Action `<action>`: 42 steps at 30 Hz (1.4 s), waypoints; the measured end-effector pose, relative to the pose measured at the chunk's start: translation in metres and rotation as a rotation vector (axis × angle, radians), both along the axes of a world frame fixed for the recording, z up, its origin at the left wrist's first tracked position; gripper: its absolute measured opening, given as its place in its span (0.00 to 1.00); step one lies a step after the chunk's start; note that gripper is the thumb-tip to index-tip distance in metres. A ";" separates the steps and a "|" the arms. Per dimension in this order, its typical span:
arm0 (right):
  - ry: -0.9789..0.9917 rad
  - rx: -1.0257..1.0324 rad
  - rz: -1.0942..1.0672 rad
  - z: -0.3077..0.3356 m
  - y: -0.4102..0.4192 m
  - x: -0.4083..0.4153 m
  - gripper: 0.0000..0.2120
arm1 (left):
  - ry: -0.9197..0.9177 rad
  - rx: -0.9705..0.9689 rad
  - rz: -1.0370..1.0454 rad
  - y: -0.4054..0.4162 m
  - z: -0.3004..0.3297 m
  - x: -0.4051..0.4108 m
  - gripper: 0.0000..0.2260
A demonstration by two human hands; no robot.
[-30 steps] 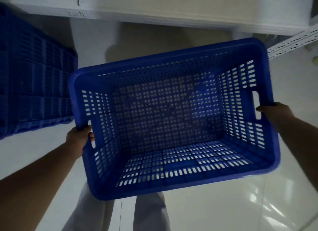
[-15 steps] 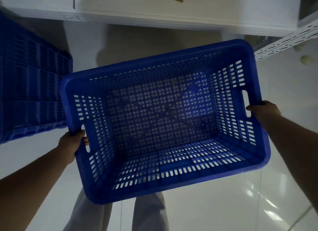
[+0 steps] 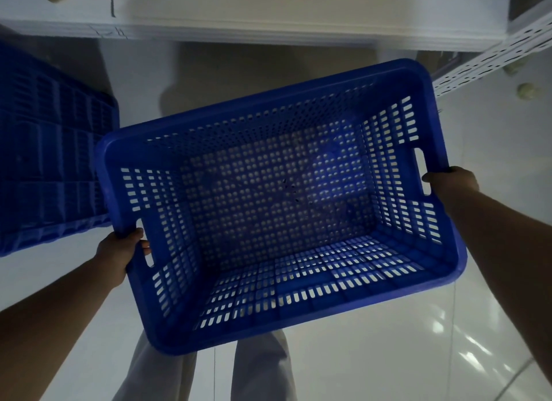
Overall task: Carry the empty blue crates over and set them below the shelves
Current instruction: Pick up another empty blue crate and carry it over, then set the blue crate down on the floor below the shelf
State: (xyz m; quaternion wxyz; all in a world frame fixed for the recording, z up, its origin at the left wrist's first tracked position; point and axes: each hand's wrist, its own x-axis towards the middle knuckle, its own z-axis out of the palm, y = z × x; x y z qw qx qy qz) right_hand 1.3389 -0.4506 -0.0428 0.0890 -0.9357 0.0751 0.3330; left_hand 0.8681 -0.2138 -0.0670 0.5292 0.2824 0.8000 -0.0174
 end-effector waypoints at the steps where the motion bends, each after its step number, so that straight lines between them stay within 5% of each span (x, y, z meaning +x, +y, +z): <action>1: -0.002 -0.013 -0.005 -0.002 -0.001 0.002 0.25 | -0.004 -0.004 -0.002 0.000 -0.001 0.000 0.08; 8: 0.071 -0.016 -0.008 -0.039 -0.030 0.030 0.32 | 0.021 -0.007 0.025 0.007 0.006 -0.003 0.08; 17: 0.095 0.022 -0.015 0.037 -0.035 0.004 0.30 | -0.009 0.038 0.071 0.002 0.070 -0.014 0.10; 32: 0.013 0.095 0.110 0.294 -0.012 -0.065 0.18 | 0.015 0.281 0.012 0.051 0.316 -0.063 0.08; 42: -0.081 0.221 0.152 0.444 -0.001 -0.094 0.19 | -0.073 0.355 -0.007 0.080 0.454 -0.079 0.12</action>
